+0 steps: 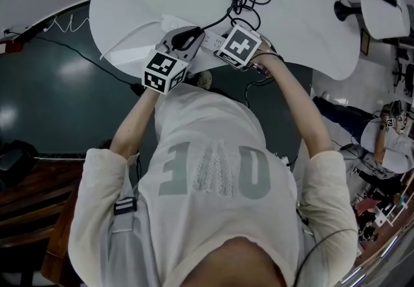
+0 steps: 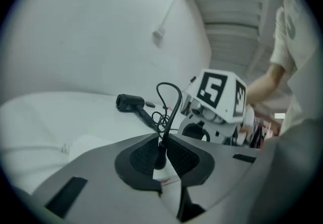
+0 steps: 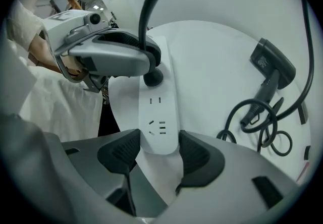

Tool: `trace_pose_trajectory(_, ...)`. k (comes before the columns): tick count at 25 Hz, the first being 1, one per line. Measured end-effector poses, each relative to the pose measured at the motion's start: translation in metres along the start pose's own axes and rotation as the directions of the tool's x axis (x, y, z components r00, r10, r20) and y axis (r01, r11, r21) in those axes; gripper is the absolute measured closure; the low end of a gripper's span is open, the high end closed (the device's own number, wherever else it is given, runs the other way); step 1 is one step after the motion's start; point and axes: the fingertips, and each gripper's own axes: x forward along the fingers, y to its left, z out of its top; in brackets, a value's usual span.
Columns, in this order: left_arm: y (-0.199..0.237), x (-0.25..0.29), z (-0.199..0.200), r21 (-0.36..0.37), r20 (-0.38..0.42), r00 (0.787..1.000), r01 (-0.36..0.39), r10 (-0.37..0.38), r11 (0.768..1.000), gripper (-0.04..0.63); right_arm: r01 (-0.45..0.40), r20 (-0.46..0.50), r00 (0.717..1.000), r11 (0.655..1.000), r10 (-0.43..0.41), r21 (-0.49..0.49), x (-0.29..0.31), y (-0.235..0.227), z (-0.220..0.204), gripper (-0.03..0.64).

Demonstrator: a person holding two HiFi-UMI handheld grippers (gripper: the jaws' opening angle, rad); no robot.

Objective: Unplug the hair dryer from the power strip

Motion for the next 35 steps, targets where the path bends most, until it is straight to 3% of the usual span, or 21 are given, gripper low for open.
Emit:
trace_pose_trajectory(2,0.003,-0.002,0.003,-0.131,0.05,0.999,0.01,-0.004,0.991,0.54,-0.002,-0.001,1.0,1.0,0.002,0.006,0.0,0.001,-0.001,0.371)
trace_pose_trajectory(3,0.003,-0.002,0.003,-0.119,0.052,0.999,0.008,-0.002,0.993,0.54,-0.006,-0.001,1.0,1.0,0.006,0.01,0.0,0.002,-0.001,0.371)
trace_pose_trajectory(6,-0.008,-0.004,0.006,0.087,0.029,1.0,0.01,-0.013,0.996,0.549,-0.008,-0.006,1.0,1.0,0.008,0.002,0.002,0.002,-0.002,0.371)
trace_pose_trajectory(10,-0.04,-0.01,0.078,0.284,0.2,0.976,0.023,-0.082,0.959,0.551,-0.033,-0.024,0.999,0.998,0.034,0.049,0.003,-0.003,-0.004,0.368)
trace_pose_trajectory(13,-0.048,-0.004,0.103,0.349,0.221,0.969,0.028,-0.112,0.937,0.551,-0.034,-0.021,0.999,0.999,0.035,0.043,0.003,-0.002,-0.005,0.368)
trace_pose_trajectory(24,-0.022,-0.008,0.099,0.337,0.185,0.983,-0.046,-0.018,0.941,0.551,-0.035,0.011,0.999,0.998,0.034,0.053,0.002,-0.002,-0.003,0.368)
trace_pose_trajectory(30,0.016,0.002,0.096,0.199,0.15,0.986,-0.105,0.076,0.974,0.551,-0.047,0.025,0.999,0.997,0.045,0.062,0.003,-0.001,-0.001,0.365)
trace_pose_trajectory(35,0.045,0.015,0.088,0.143,0.098,0.986,-0.145,0.132,0.979,0.551,-0.072,0.031,0.997,0.995,0.07,0.074,0.005,-0.001,-0.001,0.36)
